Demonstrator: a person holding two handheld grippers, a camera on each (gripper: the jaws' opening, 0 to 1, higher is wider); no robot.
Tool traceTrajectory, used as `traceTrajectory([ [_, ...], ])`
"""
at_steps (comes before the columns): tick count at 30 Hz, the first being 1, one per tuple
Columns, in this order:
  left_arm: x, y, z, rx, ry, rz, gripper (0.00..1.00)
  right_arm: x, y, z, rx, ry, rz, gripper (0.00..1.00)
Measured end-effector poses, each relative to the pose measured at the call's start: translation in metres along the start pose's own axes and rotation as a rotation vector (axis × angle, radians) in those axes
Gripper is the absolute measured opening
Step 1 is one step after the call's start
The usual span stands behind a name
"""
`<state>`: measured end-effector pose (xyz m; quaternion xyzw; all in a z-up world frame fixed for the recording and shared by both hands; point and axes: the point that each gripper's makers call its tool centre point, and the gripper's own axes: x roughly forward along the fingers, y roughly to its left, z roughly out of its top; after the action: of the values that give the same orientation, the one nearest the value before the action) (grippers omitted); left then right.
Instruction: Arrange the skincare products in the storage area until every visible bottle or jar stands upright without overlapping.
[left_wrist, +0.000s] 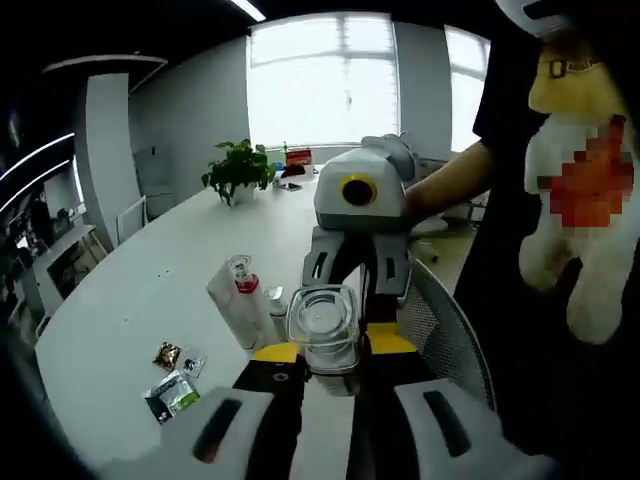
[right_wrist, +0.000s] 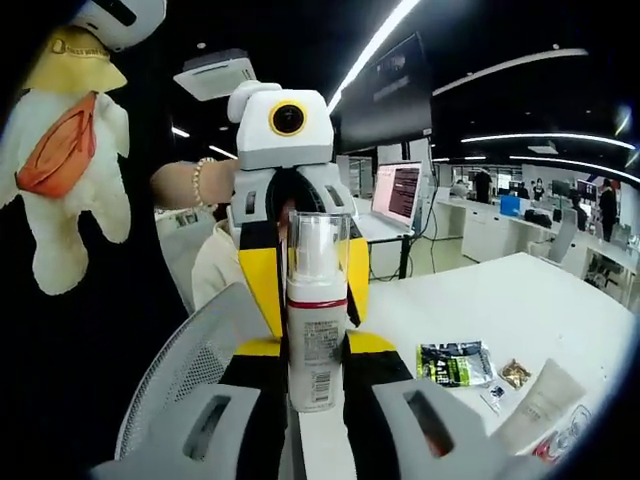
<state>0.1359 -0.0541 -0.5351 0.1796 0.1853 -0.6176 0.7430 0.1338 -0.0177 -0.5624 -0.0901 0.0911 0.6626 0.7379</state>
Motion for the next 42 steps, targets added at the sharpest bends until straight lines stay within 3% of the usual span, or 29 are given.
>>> traceTrajectory([
  [4,0.002,0.000,-0.003,0.019,0.026,-0.004,0.23,0.000,0.000,-0.004,0.000,0.005,-0.009,0.19],
  [19,0.021,0.004,-0.020,-0.026,0.106,-0.013,0.21,-0.003,-0.009,-0.027,-0.010,0.058,-0.060,0.20],
  [31,0.048,0.007,-0.031,0.042,0.172,-0.048,0.21,-0.014,-0.019,-0.057,0.027,0.136,-0.135,0.22],
  [42,0.070,0.012,-0.034,0.051,0.177,-0.072,0.21,-0.026,-0.023,-0.074,0.079,0.165,-0.199,0.37],
])
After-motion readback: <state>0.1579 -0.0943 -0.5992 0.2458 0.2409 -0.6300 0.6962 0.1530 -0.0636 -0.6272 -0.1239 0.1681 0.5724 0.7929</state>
